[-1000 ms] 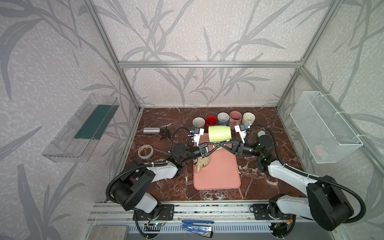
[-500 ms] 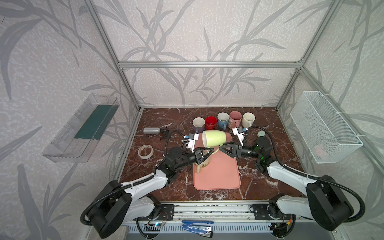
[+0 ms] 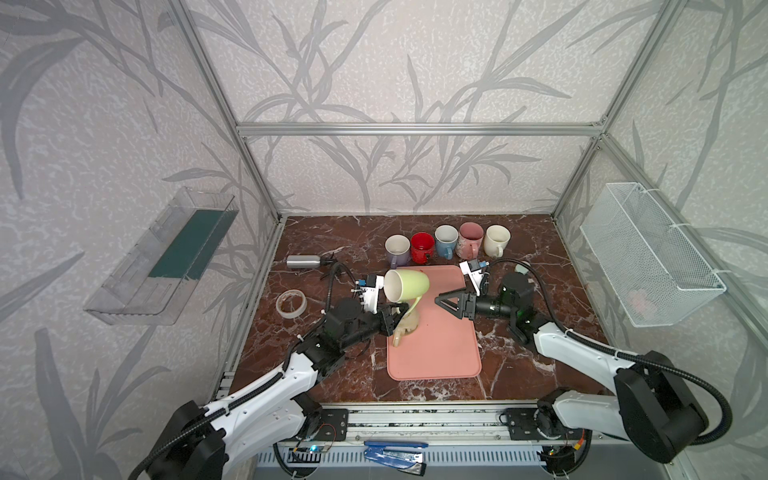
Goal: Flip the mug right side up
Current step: 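Carry the pale green mug upright beside the lavender mug with the left gripper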
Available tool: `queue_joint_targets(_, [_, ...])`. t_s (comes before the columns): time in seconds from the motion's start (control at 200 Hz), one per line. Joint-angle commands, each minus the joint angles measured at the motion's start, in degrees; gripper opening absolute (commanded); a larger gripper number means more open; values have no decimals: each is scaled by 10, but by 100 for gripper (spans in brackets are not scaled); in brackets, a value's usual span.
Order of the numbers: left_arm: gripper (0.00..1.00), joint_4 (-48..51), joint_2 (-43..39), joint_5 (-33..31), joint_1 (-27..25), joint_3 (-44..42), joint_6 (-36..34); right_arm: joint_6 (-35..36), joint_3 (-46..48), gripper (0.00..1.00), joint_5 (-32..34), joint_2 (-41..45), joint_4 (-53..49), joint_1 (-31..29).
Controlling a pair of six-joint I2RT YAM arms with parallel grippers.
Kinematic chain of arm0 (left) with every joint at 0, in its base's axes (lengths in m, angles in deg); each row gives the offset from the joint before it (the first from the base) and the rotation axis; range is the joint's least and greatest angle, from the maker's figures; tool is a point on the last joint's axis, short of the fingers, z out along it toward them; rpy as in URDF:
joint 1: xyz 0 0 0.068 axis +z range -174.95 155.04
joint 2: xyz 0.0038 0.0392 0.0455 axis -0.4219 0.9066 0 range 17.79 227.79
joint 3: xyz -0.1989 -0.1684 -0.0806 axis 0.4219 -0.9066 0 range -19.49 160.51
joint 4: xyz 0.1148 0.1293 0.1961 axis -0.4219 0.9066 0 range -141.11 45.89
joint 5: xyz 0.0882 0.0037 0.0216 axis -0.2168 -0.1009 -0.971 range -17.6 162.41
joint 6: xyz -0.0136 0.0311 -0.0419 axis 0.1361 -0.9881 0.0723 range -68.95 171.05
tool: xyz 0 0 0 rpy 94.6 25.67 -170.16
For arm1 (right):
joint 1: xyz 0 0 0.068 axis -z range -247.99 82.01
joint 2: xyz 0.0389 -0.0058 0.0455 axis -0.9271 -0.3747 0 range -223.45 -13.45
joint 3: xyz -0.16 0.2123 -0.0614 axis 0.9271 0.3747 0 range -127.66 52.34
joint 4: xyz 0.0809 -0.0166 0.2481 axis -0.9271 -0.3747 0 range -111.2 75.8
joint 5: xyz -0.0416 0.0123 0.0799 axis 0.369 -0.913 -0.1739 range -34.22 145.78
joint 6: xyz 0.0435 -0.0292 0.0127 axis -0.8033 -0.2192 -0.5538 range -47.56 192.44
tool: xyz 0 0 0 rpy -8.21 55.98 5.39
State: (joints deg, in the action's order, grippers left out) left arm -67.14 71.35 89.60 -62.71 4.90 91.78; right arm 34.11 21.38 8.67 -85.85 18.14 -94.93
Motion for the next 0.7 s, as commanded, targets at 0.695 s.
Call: queue_joint_targets(0.695, [0,431,-56,-265,10,235,-168,121,-67,57,117,40,-238,-57])
